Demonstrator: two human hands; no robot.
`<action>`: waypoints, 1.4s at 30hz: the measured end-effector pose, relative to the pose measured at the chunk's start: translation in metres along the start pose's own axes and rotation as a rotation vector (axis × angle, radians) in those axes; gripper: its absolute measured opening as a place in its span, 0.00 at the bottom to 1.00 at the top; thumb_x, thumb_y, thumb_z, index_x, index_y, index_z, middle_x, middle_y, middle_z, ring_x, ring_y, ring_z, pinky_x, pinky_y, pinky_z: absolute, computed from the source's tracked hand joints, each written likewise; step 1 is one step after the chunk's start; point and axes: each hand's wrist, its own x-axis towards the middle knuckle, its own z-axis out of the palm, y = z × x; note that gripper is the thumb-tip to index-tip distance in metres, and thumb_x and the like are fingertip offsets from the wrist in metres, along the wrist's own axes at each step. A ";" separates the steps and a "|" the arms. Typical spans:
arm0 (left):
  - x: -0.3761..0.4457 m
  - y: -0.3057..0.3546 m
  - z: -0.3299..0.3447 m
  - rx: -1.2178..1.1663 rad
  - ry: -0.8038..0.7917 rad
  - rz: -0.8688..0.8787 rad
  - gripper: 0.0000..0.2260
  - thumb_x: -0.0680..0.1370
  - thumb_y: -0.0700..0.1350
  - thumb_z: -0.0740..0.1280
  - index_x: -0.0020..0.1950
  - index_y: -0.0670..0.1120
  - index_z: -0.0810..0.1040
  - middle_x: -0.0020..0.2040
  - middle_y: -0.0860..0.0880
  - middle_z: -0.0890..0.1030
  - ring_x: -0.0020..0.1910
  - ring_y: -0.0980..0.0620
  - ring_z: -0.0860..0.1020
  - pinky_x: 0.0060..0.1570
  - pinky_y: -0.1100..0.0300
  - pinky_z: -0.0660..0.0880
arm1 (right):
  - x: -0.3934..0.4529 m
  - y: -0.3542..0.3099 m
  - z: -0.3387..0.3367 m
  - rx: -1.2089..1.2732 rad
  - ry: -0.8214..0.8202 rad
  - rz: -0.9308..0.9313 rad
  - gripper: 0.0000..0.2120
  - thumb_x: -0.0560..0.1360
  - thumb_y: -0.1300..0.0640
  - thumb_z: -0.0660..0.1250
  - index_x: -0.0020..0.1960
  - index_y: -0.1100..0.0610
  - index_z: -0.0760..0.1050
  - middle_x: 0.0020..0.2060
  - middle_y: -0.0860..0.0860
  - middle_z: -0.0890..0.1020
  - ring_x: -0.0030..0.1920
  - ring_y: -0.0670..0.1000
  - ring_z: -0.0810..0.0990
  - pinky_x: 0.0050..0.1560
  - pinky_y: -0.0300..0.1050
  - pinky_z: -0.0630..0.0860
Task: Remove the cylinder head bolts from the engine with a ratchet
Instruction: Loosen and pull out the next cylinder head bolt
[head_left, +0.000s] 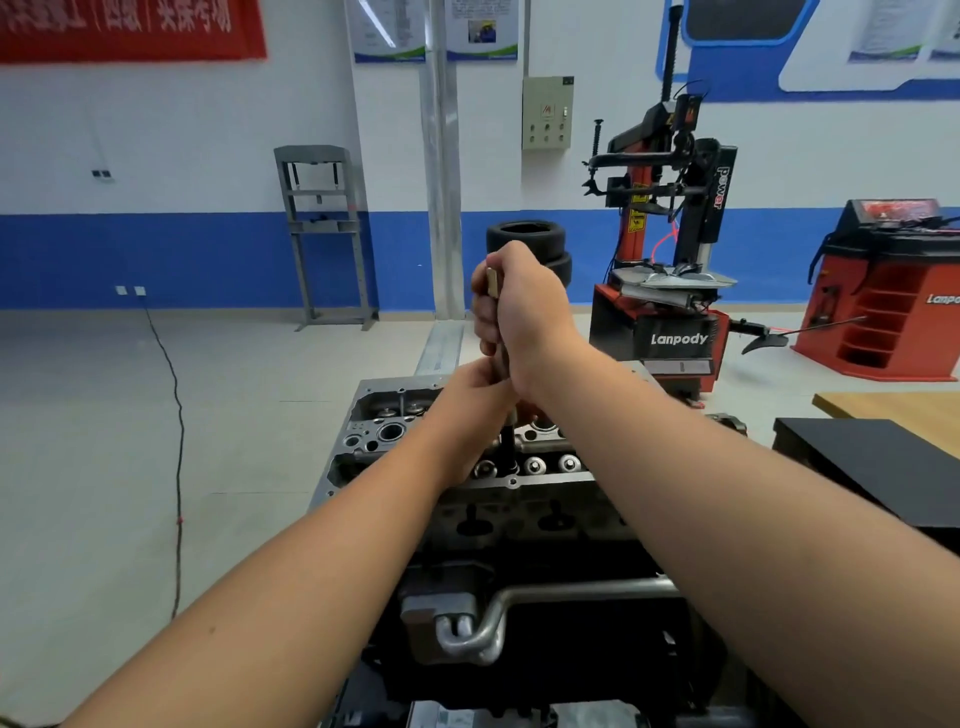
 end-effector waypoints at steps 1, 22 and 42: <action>0.002 0.002 0.003 0.008 -0.004 -0.005 0.06 0.77 0.42 0.65 0.48 0.41 0.80 0.34 0.50 0.82 0.31 0.57 0.78 0.36 0.63 0.76 | 0.001 0.001 0.002 0.004 0.020 0.003 0.13 0.74 0.55 0.57 0.32 0.54 0.70 0.22 0.47 0.67 0.22 0.47 0.61 0.28 0.41 0.60; 0.007 -0.016 0.022 0.007 0.205 0.092 0.06 0.69 0.45 0.58 0.43 0.46 0.72 0.38 0.45 0.71 0.40 0.48 0.65 0.39 0.49 0.64 | -0.017 0.016 0.005 -0.245 0.060 -0.318 0.11 0.79 0.42 0.63 0.47 0.49 0.74 0.37 0.47 0.80 0.36 0.45 0.77 0.40 0.44 0.74; -0.015 -0.030 -0.003 0.179 0.231 0.222 0.16 0.73 0.64 0.68 0.58 0.61 0.80 0.53 0.58 0.86 0.56 0.57 0.83 0.65 0.44 0.77 | 0.031 0.049 -0.044 0.414 -0.725 -0.048 0.14 0.73 0.49 0.72 0.52 0.58 0.76 0.35 0.50 0.78 0.31 0.49 0.75 0.39 0.45 0.72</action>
